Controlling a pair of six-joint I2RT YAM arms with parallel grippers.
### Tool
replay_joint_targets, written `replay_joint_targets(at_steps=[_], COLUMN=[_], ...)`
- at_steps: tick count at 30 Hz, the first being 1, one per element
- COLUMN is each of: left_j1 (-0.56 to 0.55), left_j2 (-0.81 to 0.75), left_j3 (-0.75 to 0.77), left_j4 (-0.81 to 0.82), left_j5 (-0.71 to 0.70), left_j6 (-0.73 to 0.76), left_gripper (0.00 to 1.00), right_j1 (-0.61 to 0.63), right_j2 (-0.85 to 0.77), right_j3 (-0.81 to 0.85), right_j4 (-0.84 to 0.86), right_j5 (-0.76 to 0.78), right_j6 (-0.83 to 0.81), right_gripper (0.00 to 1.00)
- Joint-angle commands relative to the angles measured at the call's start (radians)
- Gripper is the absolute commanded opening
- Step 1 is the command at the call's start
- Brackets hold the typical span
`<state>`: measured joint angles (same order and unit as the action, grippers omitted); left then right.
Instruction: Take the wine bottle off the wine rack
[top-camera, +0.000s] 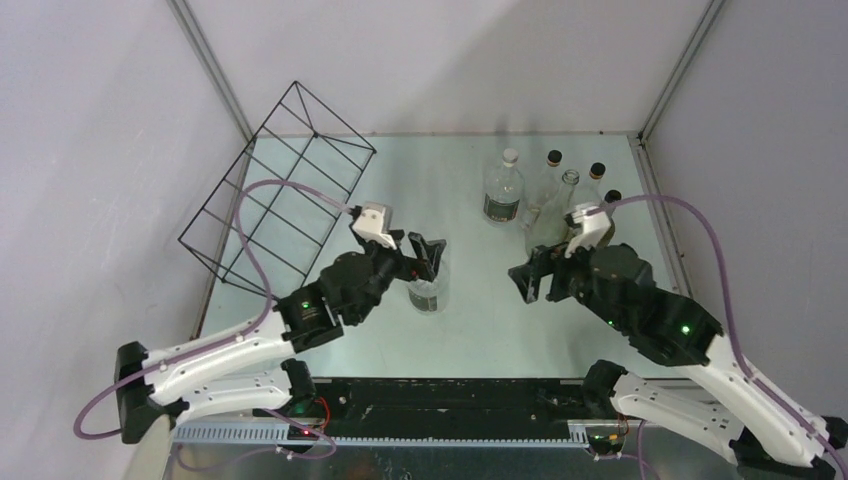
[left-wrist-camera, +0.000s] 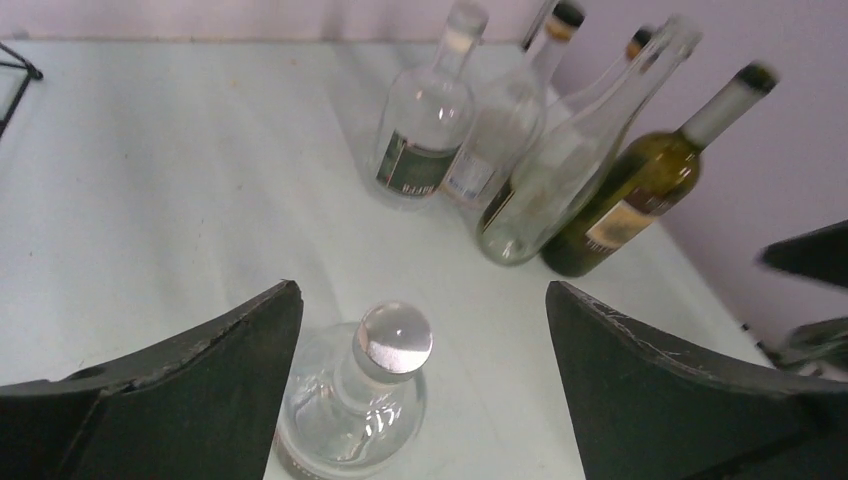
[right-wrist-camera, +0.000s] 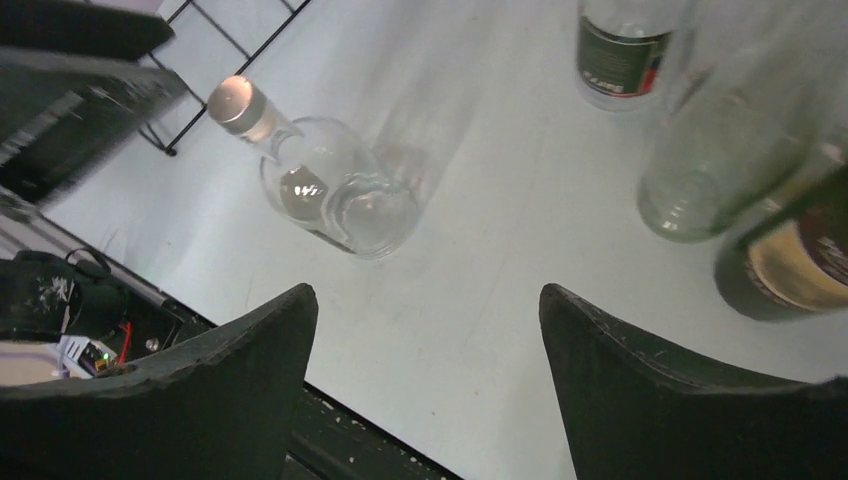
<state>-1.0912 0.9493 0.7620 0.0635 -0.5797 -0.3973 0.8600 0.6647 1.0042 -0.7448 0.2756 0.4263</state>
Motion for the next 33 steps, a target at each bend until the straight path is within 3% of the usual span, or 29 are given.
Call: replay_joint_targets(at_steps=[1,5,11,15,26,33], left_j1=[0.007,0.196,0.421,0.501,0.53,0.53], left_j2=[-0.1,-0.14,-0.221,-0.297,-0.411,-0.466], left_j3=[0.066,0.099,0.108,0.114,0.165,0.132], left_j4=[-0.054,-0.201,-0.403,-0.51,-0.748,-0.79], left_j5=[-0.002,0.272,0.328,0.317,0.217,0.144], left_j6=[0.009,-0.041,-0.022,0.011,0.134,0.176], left_gripper=[1.0,1.0,1.0,1.0,1.0,1.0], right_j1=[0.067,0.171,0.245,0.246,0.242,0.216], right_j2=[0.09,0.204,0.379,0.475,0.644,0.688], right_j3=[-0.024,-0.029,-0.029,-0.029,-0.029,-0.028], right_j4=[0.166,0.26,0.427,0.51,0.673,0.733], right_j5=[-0.023,0.033,0.084,0.058,0.054,0.099], right_j6=[-0.022,-0.025,0.006,0.03,0.063,0.067], right_gripper=[0.85,0.86,0.89,0.89,0.78,0.6])
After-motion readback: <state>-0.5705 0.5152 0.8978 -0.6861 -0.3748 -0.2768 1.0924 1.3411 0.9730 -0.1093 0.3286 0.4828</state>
